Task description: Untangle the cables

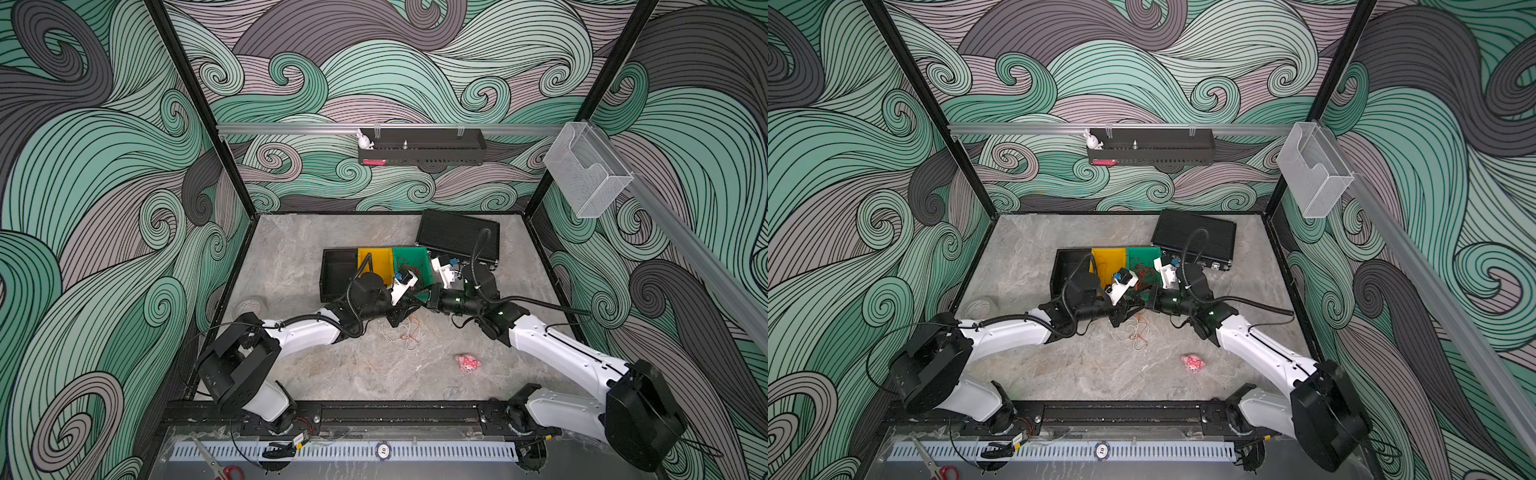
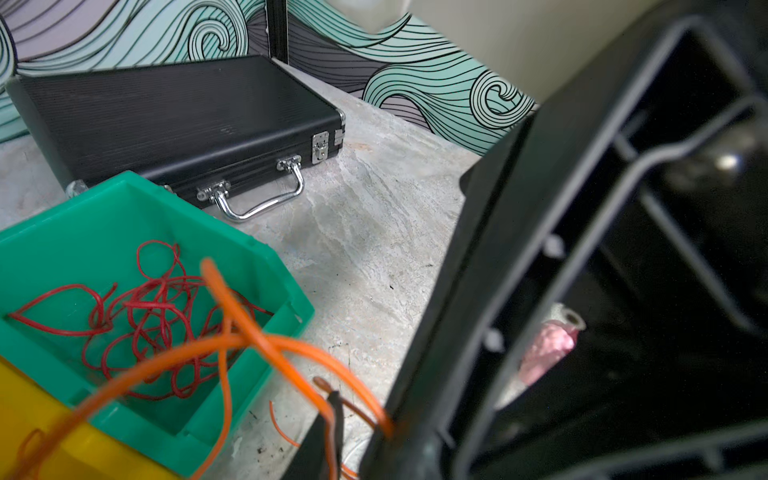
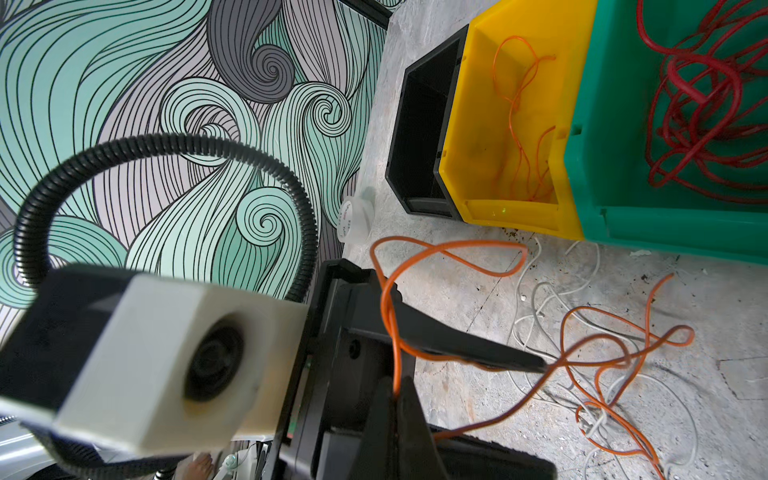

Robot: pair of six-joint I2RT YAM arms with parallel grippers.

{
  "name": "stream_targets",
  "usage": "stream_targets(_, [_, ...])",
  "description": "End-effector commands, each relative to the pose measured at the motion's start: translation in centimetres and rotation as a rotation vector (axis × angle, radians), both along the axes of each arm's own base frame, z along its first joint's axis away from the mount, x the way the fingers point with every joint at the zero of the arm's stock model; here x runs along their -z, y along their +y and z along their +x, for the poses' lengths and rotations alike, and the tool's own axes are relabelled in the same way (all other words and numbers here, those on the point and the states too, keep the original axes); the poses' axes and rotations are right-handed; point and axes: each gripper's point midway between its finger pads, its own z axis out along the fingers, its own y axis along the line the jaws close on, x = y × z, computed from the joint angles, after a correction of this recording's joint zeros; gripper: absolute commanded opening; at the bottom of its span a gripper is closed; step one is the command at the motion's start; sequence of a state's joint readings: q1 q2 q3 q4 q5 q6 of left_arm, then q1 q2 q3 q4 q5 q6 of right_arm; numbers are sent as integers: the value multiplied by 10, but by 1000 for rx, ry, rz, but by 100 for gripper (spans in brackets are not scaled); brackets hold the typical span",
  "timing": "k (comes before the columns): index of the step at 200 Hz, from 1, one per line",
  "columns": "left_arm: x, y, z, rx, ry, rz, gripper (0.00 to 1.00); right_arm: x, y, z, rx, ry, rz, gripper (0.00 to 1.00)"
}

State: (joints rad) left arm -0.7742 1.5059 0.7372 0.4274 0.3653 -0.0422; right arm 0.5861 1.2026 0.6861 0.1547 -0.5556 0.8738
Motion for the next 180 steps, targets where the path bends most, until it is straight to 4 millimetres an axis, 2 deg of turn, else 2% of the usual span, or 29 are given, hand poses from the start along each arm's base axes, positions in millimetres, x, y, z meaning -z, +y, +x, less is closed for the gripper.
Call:
stream_targets(1, [-22, -5, 6, 0, -23, -52, 21, -6, 4, 2, -10, -20, 1, 1])
stream_targets(28, [-22, -2, 3, 2, -19, -42, 7, -4, 2, 3, 0, -25, -13, 1])
stream_targets(43, [-23, -1, 0, 7, -19, -39, 5, -4, 2, 4, 4, -28, -16, 2])
stream_targets(55, [-25, 1, -1, 10, -23, -37, 0, -3, 1, 4, 8, -28, -21, 4])
stream_targets(70, [-28, 2, -2, 12, -25, -30, 0, -3, 0, 5, 10, -34, -26, 8])
stream_targets(80, [-29, 2, -3, 15, -25, -23, 0, -3, -1, 6, 9, -40, -32, 11])
stream_targets(97, [-29, 4, -4, 20, -23, -7, 0, -6, -5, 6, 13, -52, -50, 29])
stream_targets(114, [-24, 6, -4, 13, -23, 14, 0, -9, -16, 9, 43, -74, -73, 41])
stream_targets(117, [-34, 8, -5, 7, -42, 0, 0, -9, -19, 9, 50, -75, -78, 43])
stream_targets(128, [-34, 11, -3, -10, -48, 8, 0, -10, -31, 12, 82, -83, -91, 46])
stream_targets(154, [-37, 18, 0, -41, -56, 11, 0, -5, -61, 16, 138, -56, -106, 49])
stream_targets(180, [-40, 24, 1, -54, -56, 5, 0, 14, -80, 10, 162, -18, -184, 50])
